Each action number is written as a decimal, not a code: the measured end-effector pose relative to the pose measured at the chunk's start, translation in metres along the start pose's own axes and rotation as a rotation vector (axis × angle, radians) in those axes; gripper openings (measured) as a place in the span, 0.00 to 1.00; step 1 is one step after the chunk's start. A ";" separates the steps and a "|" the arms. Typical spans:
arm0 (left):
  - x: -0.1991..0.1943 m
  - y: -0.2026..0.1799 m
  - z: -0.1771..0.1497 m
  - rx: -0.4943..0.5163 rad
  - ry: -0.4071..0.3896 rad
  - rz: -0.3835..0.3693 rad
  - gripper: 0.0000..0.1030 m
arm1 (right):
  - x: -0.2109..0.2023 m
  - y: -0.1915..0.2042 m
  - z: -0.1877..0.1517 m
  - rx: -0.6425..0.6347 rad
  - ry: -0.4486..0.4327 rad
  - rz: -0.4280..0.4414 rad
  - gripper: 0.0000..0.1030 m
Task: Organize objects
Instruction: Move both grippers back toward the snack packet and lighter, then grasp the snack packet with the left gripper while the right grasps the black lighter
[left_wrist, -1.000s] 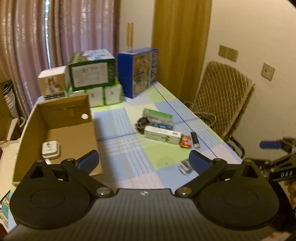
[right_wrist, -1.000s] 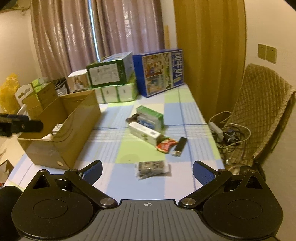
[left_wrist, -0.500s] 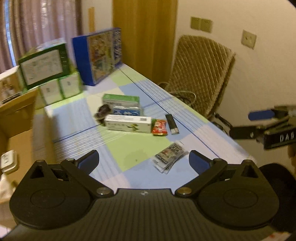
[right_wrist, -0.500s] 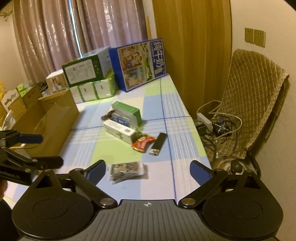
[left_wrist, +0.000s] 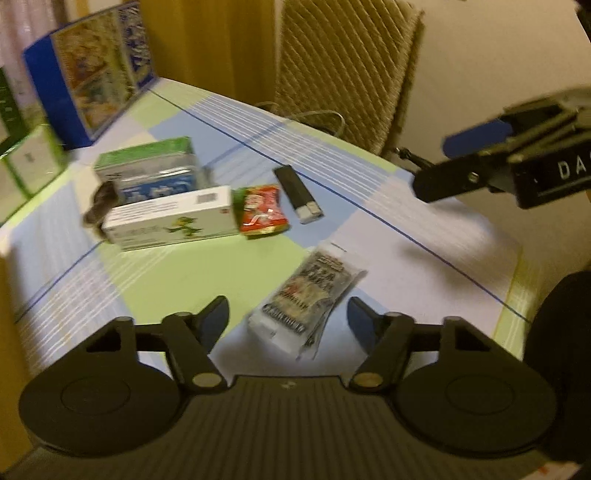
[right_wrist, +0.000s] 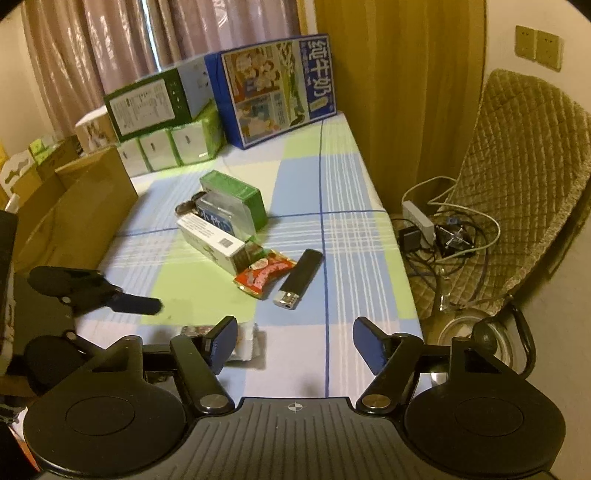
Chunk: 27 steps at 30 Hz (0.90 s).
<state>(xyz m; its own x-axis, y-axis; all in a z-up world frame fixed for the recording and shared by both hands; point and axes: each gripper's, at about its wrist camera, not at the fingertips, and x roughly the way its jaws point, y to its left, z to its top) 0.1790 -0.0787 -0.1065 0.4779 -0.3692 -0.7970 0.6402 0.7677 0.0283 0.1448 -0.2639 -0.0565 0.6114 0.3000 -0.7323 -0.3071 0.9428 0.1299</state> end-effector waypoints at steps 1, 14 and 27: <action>0.005 -0.001 0.002 0.017 0.004 -0.007 0.60 | 0.004 0.000 0.002 -0.011 0.006 -0.003 0.64; 0.024 0.019 -0.005 -0.070 0.049 0.028 0.33 | 0.054 0.000 0.018 -0.029 0.072 0.006 0.63; 0.017 0.067 -0.020 -0.376 0.020 0.195 0.33 | 0.129 -0.005 0.030 0.049 0.088 -0.062 0.37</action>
<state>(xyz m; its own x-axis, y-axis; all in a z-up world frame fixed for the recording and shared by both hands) 0.2182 -0.0235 -0.1299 0.5547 -0.1905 -0.8100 0.2725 0.9613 -0.0394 0.2476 -0.2252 -0.1316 0.5609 0.2291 -0.7956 -0.2333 0.9657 0.1136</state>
